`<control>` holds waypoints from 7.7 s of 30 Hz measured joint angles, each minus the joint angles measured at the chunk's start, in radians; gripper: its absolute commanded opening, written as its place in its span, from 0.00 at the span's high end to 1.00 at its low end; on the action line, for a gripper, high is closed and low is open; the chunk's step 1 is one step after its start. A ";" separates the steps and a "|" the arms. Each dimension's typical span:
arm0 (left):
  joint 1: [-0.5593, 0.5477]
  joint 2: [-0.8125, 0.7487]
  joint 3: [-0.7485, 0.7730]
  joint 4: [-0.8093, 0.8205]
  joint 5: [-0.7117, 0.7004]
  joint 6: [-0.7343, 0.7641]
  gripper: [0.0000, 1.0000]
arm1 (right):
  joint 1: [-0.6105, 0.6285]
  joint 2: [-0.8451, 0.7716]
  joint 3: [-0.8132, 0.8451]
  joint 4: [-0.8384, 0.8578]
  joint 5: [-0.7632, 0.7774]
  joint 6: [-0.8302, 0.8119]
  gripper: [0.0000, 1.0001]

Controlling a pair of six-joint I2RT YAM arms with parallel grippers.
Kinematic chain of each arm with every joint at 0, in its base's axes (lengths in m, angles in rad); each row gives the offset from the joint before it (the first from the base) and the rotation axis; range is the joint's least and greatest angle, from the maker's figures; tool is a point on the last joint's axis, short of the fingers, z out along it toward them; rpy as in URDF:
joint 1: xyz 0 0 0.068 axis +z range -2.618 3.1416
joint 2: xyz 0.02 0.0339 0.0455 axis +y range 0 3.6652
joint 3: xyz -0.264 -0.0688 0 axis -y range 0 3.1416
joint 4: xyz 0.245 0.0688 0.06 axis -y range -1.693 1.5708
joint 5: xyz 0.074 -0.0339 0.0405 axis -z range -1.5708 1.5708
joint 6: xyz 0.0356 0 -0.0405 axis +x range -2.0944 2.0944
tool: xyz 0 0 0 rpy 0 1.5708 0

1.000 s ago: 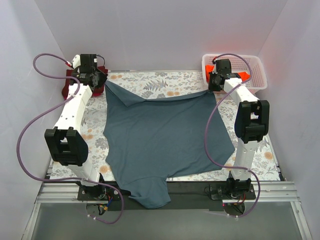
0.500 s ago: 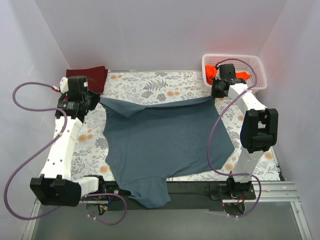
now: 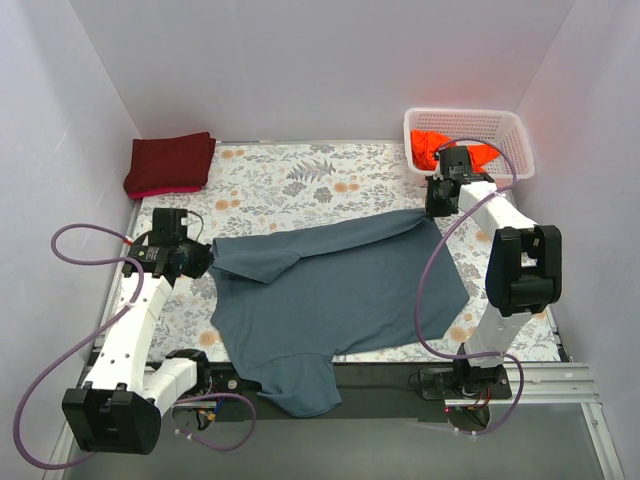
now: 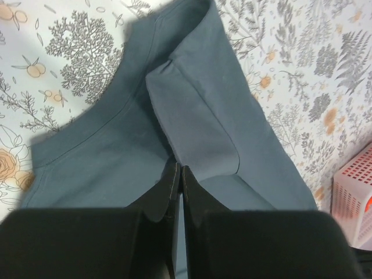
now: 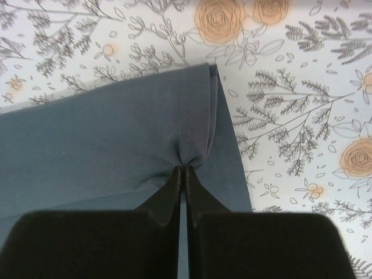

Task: Fold and stack the t-shirts
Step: Fold the tshirt

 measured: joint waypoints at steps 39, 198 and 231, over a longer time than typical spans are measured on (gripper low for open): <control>-0.004 -0.075 -0.016 -0.114 0.107 -0.013 0.25 | -0.024 -0.004 -0.085 -0.090 0.031 0.060 0.39; -0.016 0.275 -0.166 0.164 -0.013 0.263 0.24 | 1.009 0.259 0.008 0.415 -0.218 -0.336 0.41; -0.016 0.265 -0.146 0.078 0.114 0.317 0.17 | 0.964 0.253 0.096 0.385 -0.135 -0.358 0.99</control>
